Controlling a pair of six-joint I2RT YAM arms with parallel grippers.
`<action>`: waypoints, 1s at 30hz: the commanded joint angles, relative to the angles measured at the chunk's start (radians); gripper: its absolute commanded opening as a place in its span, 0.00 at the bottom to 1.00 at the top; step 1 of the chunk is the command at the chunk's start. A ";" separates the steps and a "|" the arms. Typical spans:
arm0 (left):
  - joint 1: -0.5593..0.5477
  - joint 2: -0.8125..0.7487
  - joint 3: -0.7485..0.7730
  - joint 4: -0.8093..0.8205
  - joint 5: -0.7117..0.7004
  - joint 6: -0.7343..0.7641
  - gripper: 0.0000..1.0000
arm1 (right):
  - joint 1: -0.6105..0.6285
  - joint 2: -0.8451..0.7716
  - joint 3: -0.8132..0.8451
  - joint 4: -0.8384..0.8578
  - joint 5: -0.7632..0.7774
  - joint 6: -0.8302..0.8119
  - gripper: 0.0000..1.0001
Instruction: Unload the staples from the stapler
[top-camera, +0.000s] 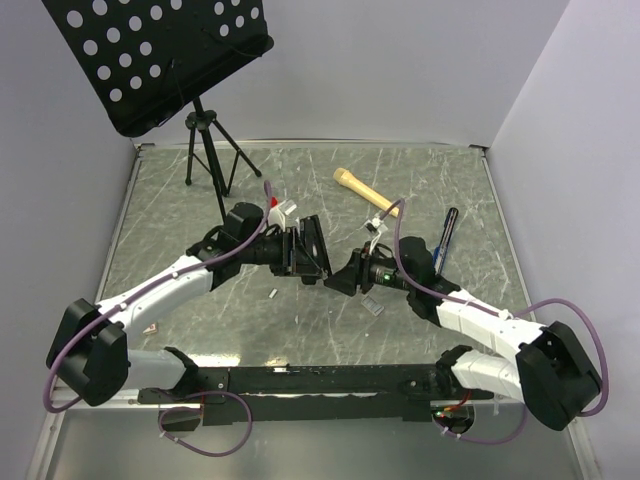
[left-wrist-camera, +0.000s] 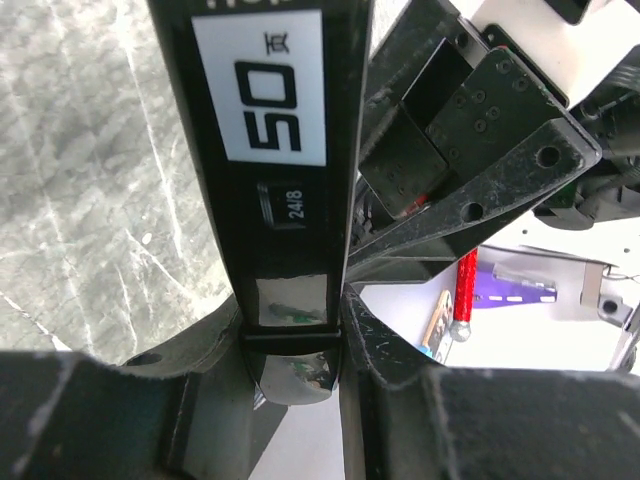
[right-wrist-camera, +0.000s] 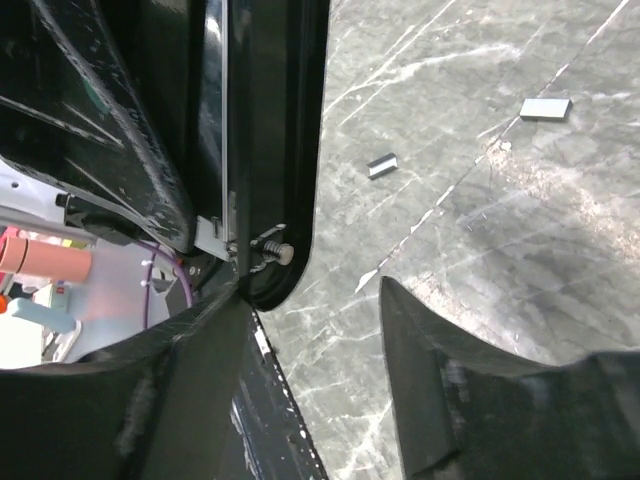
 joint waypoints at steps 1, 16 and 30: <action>-0.002 -0.077 -0.011 0.132 0.062 -0.028 0.01 | 0.005 0.018 0.045 -0.004 0.139 0.012 0.56; -0.020 -0.070 -0.090 0.120 0.123 -0.021 0.01 | -0.013 0.155 0.206 -0.145 0.492 0.029 0.45; -0.069 -0.035 -0.080 0.057 0.122 -0.001 0.01 | -0.055 0.201 0.297 -0.213 0.630 -0.019 0.44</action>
